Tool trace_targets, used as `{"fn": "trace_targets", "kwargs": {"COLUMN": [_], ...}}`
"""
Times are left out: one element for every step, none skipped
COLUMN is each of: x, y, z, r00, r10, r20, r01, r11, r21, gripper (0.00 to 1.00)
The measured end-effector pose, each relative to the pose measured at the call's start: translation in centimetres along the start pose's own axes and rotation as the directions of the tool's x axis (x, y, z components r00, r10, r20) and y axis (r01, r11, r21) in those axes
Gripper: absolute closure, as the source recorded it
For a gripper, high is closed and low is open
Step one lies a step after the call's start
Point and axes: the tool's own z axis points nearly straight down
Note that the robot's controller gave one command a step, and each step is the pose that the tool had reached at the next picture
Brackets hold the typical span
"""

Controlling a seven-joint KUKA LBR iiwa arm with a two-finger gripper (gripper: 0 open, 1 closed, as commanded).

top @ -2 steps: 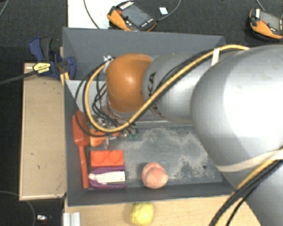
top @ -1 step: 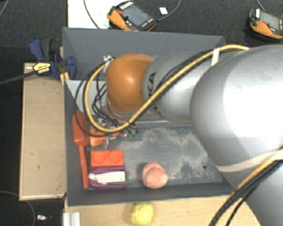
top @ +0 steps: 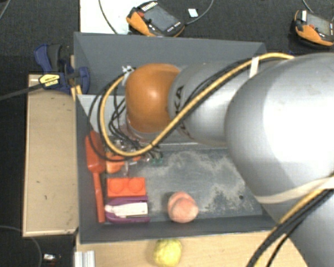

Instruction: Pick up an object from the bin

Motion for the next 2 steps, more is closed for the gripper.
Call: {"fn": "trace_targets", "kwargs": {"x": [0.0,0.0], "y": [0.0,0.0], "z": [0.0,0.0], "r00": [1.0,1.0], "r10": [-0.001,0.0], "r20": [0.0,0.0], "r01": [0.001,0.0], "r11": [1.0,1.0], "r21": [0.0,0.0], "gripper": [1.0,1.0]}}
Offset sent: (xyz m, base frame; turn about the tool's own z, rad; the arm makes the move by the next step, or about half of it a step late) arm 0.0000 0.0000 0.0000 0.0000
